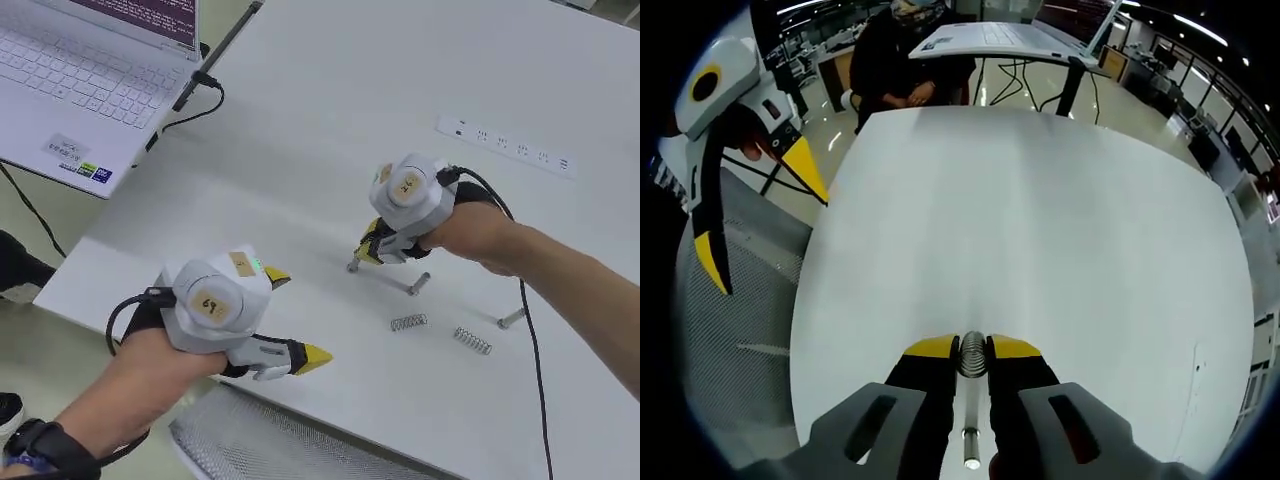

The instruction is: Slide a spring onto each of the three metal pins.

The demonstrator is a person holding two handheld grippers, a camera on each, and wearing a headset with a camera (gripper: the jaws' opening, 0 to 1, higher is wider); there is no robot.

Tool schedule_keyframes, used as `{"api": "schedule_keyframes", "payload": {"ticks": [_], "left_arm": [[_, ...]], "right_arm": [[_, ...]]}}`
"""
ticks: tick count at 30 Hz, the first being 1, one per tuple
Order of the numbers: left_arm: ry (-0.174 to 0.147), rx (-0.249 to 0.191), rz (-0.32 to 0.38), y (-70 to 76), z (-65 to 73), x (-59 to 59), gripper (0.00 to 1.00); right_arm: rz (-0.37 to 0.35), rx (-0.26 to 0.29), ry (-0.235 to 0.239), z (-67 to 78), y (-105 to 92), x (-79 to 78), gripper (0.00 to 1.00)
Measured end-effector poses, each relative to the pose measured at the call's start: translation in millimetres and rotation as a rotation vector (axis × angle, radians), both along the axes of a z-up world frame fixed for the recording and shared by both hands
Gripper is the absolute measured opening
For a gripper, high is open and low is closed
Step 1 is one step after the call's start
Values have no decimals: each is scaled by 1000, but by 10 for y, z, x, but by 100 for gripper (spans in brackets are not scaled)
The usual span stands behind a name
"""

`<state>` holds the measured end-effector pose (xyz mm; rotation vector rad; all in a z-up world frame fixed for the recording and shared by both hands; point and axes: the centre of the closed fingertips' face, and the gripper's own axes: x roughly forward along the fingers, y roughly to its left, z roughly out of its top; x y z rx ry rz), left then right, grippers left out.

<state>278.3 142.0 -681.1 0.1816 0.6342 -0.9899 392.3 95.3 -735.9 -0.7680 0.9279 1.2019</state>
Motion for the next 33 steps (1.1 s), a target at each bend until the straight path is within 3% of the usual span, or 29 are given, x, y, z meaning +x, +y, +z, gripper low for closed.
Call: {"api": "schedule_keyframes", "payload": {"ticks": [33], "left_arm": [[7, 3, 5, 20, -13, 7, 60]], "right_arm": [[34, -40, 32, -292, 71, -5, 9]]}}
